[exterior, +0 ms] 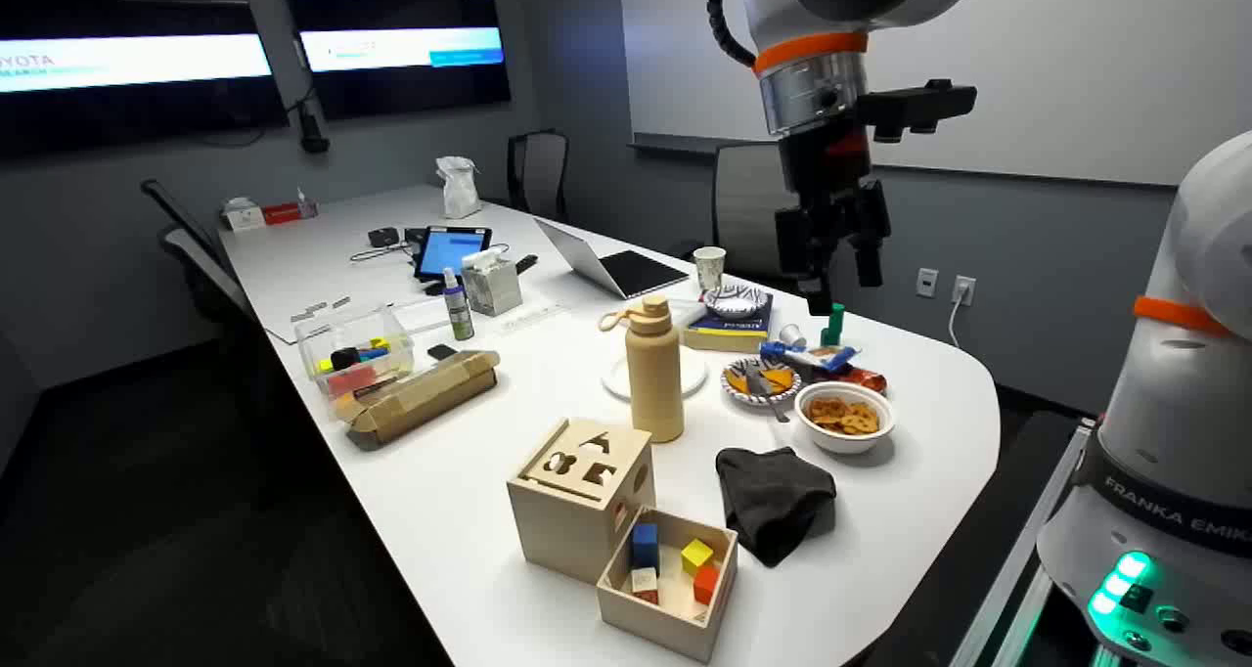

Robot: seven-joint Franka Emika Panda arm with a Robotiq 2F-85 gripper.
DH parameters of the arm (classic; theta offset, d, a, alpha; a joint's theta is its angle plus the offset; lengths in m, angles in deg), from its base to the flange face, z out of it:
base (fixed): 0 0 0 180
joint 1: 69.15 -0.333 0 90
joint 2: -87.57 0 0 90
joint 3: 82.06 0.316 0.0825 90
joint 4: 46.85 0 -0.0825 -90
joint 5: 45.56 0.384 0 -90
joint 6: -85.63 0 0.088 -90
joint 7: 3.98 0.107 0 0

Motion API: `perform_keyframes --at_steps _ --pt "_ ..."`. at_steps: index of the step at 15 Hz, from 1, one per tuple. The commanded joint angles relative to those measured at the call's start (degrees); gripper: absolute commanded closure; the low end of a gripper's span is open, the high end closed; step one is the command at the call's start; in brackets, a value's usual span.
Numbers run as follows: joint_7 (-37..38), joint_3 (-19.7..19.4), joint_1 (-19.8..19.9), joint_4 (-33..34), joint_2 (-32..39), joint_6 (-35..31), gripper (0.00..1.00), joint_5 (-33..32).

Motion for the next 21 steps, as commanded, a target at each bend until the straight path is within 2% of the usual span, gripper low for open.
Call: perform_keyframes --at_steps 1,2,7,11,16,18,21 --pt "-0.1 0.1 0.2 0.1 0.0 0.2 0.00 0.0" --pt "-0.1 0.1 0.2 0.1 0.0 0.2 0.00 0.0" --pt "-11.6 -6.6 2.7 4.7 8.2 -7.5 0.00 -2.5" --pt "-21.4 -12.2 3.1 9.7 19.4 -13.3 0.00 -0.6" --pt "-36.1 -17.2 3.4 13.4 35.4 -20.8 0.00 9.5" --pt "-41.1 -17.3 4.8 14.7 40.6 -23.0 0.00 14.5" --pt "-47.8 -16.2 9.0 17.2 48.1 -25.4 0.00 21.8"
